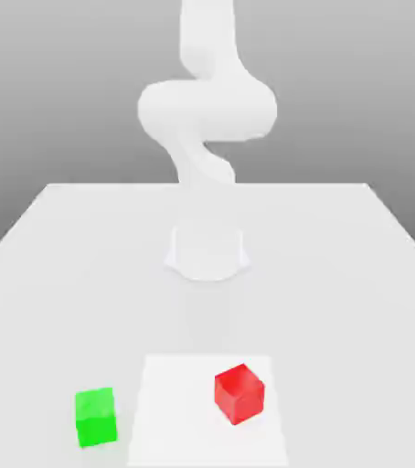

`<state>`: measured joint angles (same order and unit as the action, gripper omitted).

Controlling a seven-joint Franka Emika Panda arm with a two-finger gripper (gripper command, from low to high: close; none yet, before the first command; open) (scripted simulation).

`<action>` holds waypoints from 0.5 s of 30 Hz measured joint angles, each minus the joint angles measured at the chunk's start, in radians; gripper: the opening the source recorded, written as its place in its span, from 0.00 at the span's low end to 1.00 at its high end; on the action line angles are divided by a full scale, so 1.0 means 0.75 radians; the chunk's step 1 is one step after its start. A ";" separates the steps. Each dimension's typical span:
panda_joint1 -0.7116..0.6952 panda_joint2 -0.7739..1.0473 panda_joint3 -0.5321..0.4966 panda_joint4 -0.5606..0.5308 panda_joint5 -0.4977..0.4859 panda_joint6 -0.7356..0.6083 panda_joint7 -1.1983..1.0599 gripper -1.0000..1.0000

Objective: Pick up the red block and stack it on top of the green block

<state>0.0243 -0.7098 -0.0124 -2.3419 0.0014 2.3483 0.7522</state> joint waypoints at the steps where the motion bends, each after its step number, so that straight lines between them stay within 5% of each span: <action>1: 0.014 0.053 -0.007 -0.024 0.001 0.028 -0.028 0.50; 15: 0.146 0.735 -0.050 -0.339 0.031 0.393 -0.403 0.50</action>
<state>0.1336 -0.1582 -0.0501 -2.5960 0.0247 2.6430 0.4497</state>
